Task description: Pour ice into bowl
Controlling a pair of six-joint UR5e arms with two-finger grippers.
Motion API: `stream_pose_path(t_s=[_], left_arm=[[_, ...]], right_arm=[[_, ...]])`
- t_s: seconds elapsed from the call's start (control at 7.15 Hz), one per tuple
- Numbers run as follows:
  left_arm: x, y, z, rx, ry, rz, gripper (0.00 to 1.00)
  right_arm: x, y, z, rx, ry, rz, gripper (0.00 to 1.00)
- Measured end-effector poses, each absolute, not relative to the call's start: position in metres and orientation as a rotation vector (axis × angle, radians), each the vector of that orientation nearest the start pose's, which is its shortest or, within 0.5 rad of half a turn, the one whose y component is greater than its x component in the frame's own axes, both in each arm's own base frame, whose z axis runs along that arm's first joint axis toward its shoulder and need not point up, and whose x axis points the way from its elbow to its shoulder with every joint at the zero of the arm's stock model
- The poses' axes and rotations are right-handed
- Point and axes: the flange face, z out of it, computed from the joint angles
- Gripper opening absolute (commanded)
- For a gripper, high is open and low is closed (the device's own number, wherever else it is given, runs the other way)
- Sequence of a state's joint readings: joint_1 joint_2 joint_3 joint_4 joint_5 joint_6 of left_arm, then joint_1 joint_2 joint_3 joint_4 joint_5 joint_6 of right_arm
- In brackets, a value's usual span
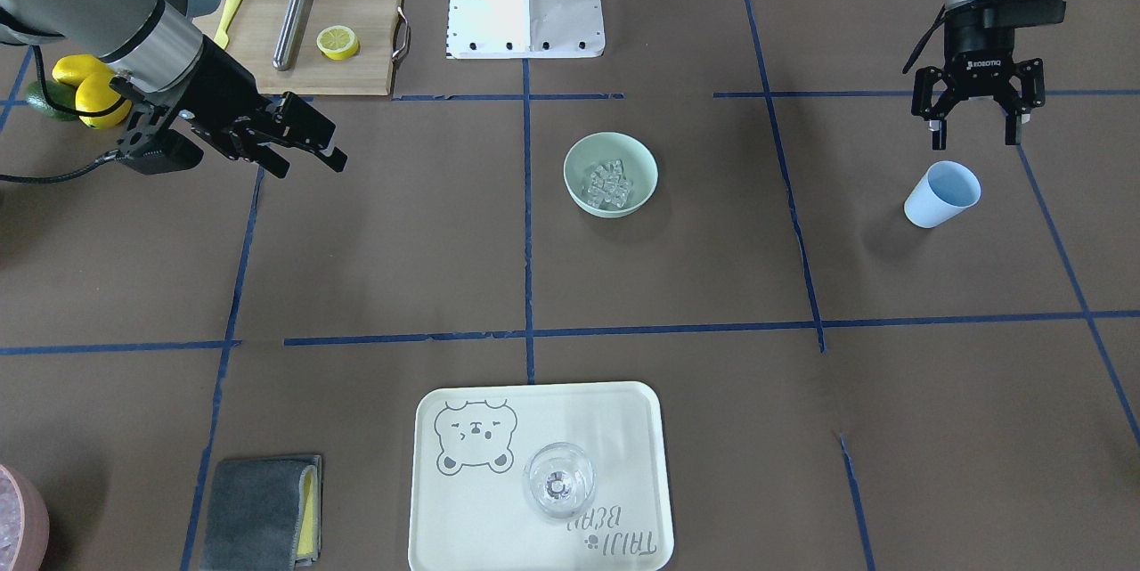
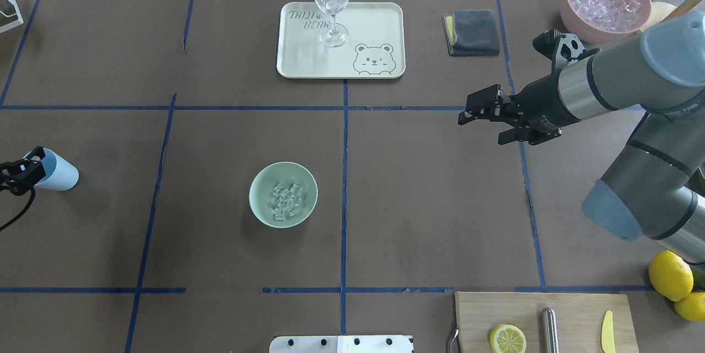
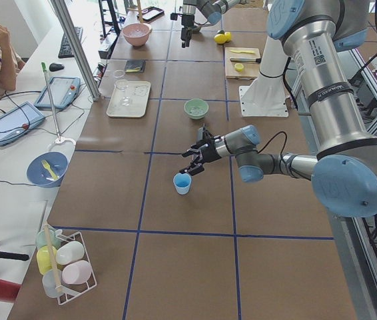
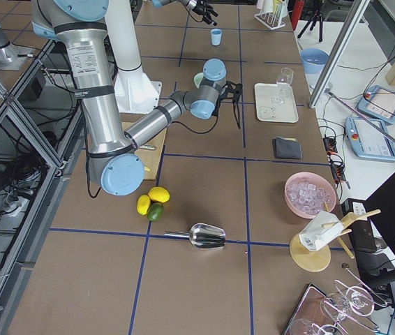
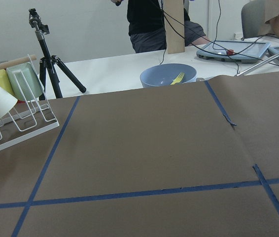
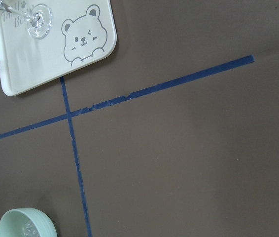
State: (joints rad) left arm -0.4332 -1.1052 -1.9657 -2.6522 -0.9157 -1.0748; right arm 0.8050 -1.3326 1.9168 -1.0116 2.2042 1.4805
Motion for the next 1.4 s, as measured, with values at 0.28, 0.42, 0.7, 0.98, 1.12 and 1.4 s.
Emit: stream_pose_path(t_s=[0.28,0.42,0.7,0.98,1.12,1.4], left_arm=[[0.189,-0.342,0.520,0.944,0.596,-0.185,1.00],[0.172,-0.355,0.521,0.921,0.591,-0.122,1.00],[0.113,-0.388,0.538,0.859,0.579,0.026,1.00],[0.047,-0.411,0.558,0.753,0.608,0.124,1.00],[0.023,-0.421,0.562,0.691,0.622,0.155,1.00],[-0.002,-0.440,0.568,0.563,0.614,0.208,1.00]], right_arm=[[-0.342,-0.437,0.287,-0.014,-1.242,0.254,1.00],[-0.357,-0.433,0.278,0.000,-1.247,0.250,1.00],[-0.408,-0.413,0.241,-0.015,-1.231,0.292,1.00],[-0.481,-0.381,0.186,-0.009,-1.113,0.314,1.00],[-0.519,-0.368,0.166,0.006,-1.070,0.305,1.00],[-0.593,-0.365,0.135,-0.002,-1.005,0.284,1.00]])
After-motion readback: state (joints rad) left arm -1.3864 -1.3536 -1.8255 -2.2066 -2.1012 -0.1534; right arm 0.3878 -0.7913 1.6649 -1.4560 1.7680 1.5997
